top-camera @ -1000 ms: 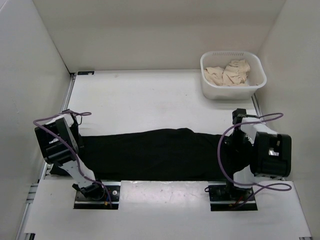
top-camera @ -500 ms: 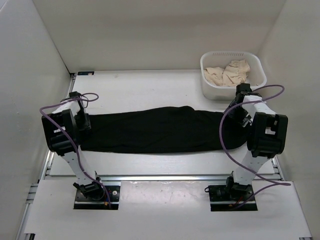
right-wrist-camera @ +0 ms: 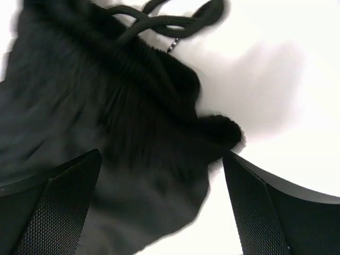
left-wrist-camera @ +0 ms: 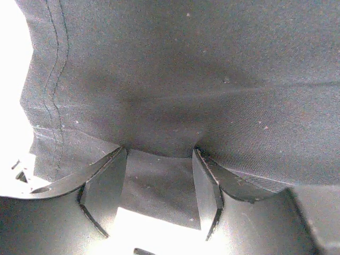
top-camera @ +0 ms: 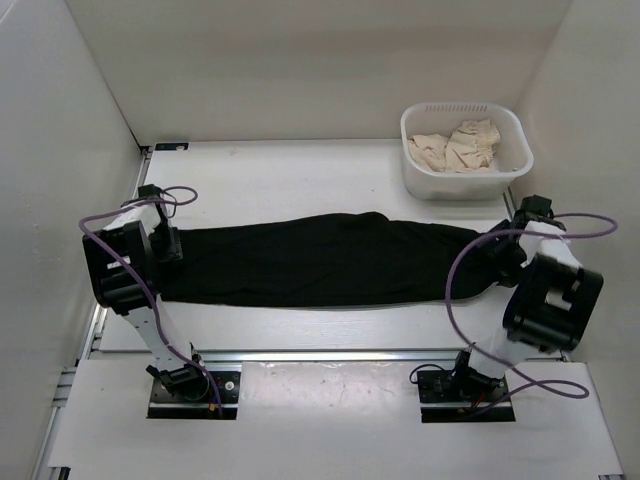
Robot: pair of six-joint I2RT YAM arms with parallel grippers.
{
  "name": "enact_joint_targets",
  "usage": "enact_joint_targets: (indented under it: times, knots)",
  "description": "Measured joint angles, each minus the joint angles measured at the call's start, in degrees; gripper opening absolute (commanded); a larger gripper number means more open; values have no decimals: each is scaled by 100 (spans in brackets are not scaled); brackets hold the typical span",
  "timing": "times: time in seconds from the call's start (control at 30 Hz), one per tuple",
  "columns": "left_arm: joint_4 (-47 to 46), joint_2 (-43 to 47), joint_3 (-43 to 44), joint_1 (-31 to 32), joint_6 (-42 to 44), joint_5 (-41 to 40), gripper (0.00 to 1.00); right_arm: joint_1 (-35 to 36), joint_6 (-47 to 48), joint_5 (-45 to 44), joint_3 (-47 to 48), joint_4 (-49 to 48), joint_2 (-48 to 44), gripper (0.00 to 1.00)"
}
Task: Fold and stack the trousers
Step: Fold the trousers
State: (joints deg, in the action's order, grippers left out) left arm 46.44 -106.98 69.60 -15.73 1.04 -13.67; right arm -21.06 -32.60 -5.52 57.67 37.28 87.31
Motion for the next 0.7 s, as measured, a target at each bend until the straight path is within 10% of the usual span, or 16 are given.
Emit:
enact_joint_targets:
  times: [0.17,0.33,0.5,0.7]
  knots:
    - [-15,61,-63,0,-4,2,66,-55,-109,490,101,-719,1038,91]
    - [28,146,-175,15,-26,0,66,-94,-382,975,-37,-1432,1193,1]
    - [157,155,-181,83,-48,-4,67,-186,-439,883,-192,-1589,1086,0]
    - [326,140,-175,623,-48,-28,67,595,59,-1213,326,-538,341,0]
